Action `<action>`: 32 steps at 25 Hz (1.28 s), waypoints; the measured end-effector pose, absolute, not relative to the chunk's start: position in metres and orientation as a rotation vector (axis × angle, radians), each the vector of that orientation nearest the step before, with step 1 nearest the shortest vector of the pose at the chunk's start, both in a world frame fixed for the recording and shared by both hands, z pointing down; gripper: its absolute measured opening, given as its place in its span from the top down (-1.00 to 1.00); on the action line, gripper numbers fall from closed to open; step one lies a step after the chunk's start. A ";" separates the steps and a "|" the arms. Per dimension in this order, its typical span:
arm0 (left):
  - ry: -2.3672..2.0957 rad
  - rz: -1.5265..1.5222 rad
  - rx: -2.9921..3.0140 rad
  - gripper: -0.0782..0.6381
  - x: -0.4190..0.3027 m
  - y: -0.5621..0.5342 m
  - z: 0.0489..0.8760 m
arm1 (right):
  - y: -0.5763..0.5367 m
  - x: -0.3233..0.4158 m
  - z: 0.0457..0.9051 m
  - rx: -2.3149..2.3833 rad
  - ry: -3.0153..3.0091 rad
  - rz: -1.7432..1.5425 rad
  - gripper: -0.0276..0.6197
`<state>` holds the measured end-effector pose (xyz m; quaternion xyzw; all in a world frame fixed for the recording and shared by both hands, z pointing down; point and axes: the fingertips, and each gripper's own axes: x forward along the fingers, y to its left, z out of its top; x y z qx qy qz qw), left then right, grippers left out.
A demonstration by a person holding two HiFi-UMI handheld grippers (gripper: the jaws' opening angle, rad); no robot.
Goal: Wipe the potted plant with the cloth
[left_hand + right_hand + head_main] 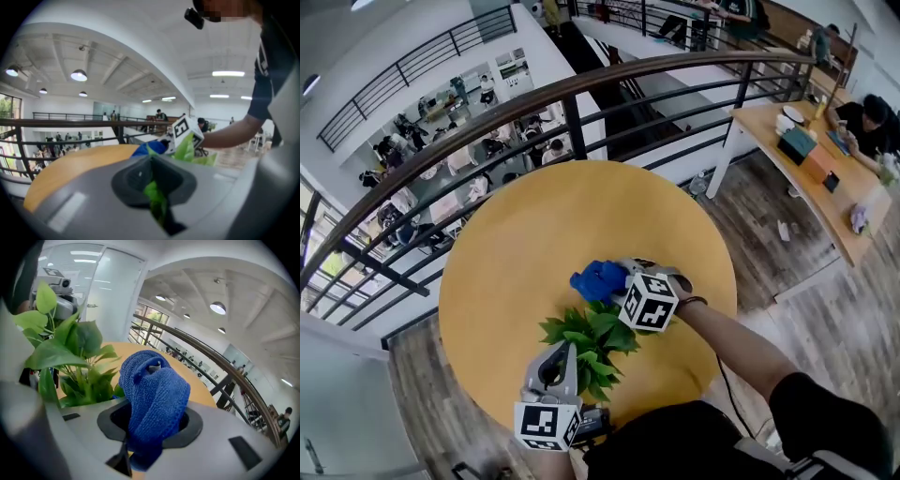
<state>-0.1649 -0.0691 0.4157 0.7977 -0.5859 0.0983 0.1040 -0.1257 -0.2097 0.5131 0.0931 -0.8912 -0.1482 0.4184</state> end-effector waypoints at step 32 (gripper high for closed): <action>-1.622 0.030 2.297 0.78 -0.162 -0.056 0.405 | -0.218 -0.085 0.473 0.222 -2.694 0.907 0.46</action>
